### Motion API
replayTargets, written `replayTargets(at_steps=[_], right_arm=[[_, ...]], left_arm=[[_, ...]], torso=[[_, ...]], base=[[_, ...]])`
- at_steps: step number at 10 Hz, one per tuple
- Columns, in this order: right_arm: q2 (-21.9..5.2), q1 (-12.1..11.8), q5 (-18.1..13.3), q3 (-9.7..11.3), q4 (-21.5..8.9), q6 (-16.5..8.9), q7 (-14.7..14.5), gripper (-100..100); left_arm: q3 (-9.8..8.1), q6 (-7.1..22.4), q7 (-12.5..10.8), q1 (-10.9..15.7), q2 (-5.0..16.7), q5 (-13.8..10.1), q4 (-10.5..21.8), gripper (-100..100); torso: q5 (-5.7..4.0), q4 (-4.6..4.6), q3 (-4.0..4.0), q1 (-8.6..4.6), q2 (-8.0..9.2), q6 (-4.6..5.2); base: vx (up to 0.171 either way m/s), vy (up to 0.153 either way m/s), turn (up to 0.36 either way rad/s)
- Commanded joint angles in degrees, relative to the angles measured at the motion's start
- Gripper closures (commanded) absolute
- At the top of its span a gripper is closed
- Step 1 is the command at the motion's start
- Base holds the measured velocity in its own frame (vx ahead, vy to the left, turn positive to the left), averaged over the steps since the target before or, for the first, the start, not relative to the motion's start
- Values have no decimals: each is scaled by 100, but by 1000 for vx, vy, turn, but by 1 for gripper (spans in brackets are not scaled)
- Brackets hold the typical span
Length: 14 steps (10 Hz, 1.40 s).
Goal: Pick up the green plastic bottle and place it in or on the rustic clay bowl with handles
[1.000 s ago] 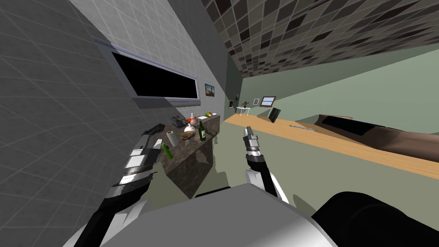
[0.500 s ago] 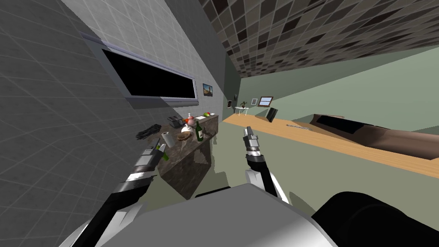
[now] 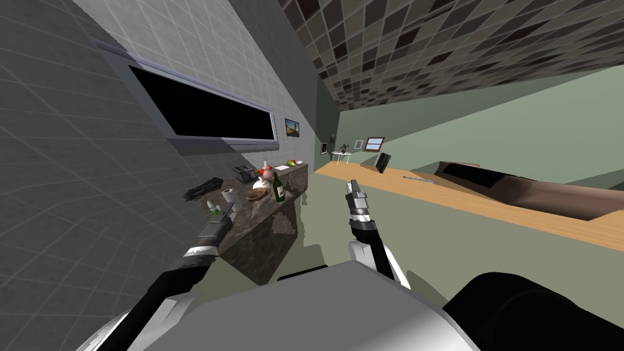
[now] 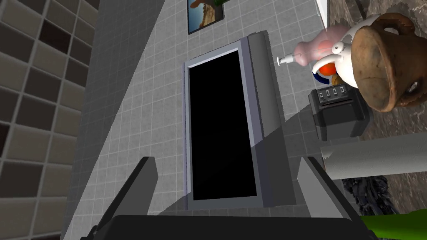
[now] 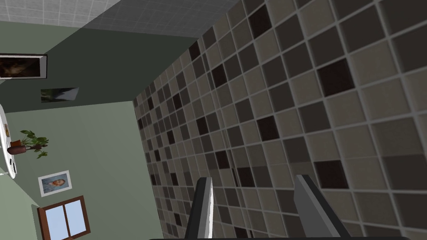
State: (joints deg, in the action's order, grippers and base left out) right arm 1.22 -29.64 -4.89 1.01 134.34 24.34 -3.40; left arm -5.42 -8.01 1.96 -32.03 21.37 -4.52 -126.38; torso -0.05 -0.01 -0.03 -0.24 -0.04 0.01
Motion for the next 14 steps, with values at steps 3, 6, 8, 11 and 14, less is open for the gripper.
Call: replayTargets(at_steps=[3, 6, 8, 11, 14], right_arm=[[0, 0, 0, 0, 0, 0, 0, 0], [0, 0, 0, -1, 0, 0, 0, 0], [0, 0, 0, 0, 0, 0, 0, 0], [0, 0, 0, 0, 0, 0, 0, 0], [0, 0, 0, 0, 0, 0, 0, 0]], left_arm=[[-39, 481, 24, -69, 375, -100, 186, -100], [-83, 963, 72, -102, 810, -214, 443, -100], [-106, 1245, 100, -115, 1028, -269, 576, -100], [-130, 1534, 129, -125, 1246, -322, 710, -100], [-181, 2049, 196, -138, 1680, -422, 985, -100]], torso=[[1, 0, 0, 5, 0, -1], [1, 1, 3, 10, 5, -2], [0, 0, 0, 1, -1, -1], [2, 1, 2, 12, 3, 0], [-1, 0, 0, 2, -1, -1]], base=[[10, -50, -30], [7, -48, -42], [14, -67, -45], [6, -33, -25], [19, -59, -44]])
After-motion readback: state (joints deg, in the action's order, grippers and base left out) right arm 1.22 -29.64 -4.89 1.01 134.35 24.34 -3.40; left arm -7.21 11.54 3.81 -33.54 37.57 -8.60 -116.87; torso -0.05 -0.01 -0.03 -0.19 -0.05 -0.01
